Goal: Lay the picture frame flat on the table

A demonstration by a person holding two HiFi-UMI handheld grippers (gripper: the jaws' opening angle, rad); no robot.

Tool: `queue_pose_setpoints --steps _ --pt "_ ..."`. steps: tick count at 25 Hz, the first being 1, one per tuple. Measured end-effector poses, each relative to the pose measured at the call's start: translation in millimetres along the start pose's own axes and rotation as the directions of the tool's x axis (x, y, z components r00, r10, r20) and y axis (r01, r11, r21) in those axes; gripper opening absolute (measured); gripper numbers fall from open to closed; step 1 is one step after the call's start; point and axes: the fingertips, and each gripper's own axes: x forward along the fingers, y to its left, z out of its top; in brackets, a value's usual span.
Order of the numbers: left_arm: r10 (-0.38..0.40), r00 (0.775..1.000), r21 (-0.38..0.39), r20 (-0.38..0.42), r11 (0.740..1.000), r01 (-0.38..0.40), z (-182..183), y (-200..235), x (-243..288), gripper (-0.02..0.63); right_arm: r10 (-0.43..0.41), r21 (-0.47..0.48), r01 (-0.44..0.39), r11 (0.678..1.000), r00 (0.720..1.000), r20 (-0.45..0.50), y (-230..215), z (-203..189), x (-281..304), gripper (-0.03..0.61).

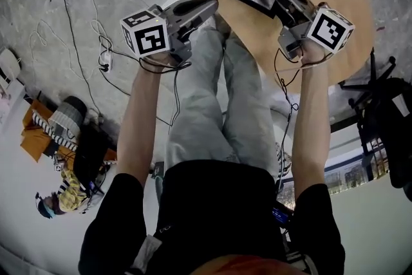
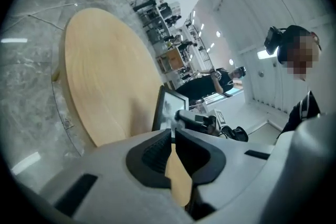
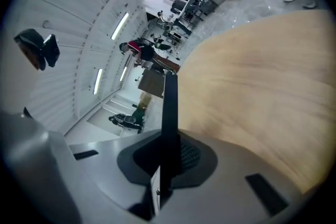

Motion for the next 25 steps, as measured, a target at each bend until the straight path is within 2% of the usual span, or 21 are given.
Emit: queue_pose_setpoints --steps 3,6,10,15,18,20,22,25 --pt "0.003 1.0 0.014 0.002 1.0 -0.003 -8 -4 2 0.011 -0.094 0.003 0.095 0.996 0.994 -0.05 -26 -11 7 0.026" --pt "-0.002 1.0 0.028 -0.029 1.0 0.003 -18 -6 7 0.009 -0.097 0.022 0.099 0.995 0.992 -0.075 -34 -18 19 0.026" --pt "-0.05 0.997 0.027 -0.059 0.998 0.051 -30 -18 12 0.009 -0.107 0.059 0.113 0.992 0.989 -0.098 -47 -26 29 0.026" --pt "-0.085 0.994 0.025 -0.075 0.996 0.087 -34 -32 12 0.009 -0.241 0.047 0.245 0.968 0.966 -0.09 -64 -27 23 0.038" --pt "-0.12 0.99 0.018 -0.08 0.992 0.122 -39 -41 13 0.009 -0.331 -0.048 0.328 0.944 0.938 -0.103 -68 -32 16 0.109" --pt "-0.104 0.993 0.037 -0.048 0.994 0.106 -37 -43 12 0.009 -0.394 -0.108 0.383 0.918 0.913 -0.11 -73 -35 11 0.124" --pt "-0.082 0.997 0.076 -0.007 0.994 0.082 -33 -44 9 0.009 -0.455 -0.141 0.439 0.887 0.883 -0.112 -81 -38 7 0.181" --pt "-0.128 0.992 0.117 0.011 0.985 0.126 -30 -61 6 0.009 -0.551 -0.195 0.528 0.827 0.83 -0.09 -89 -37 -3 0.216"
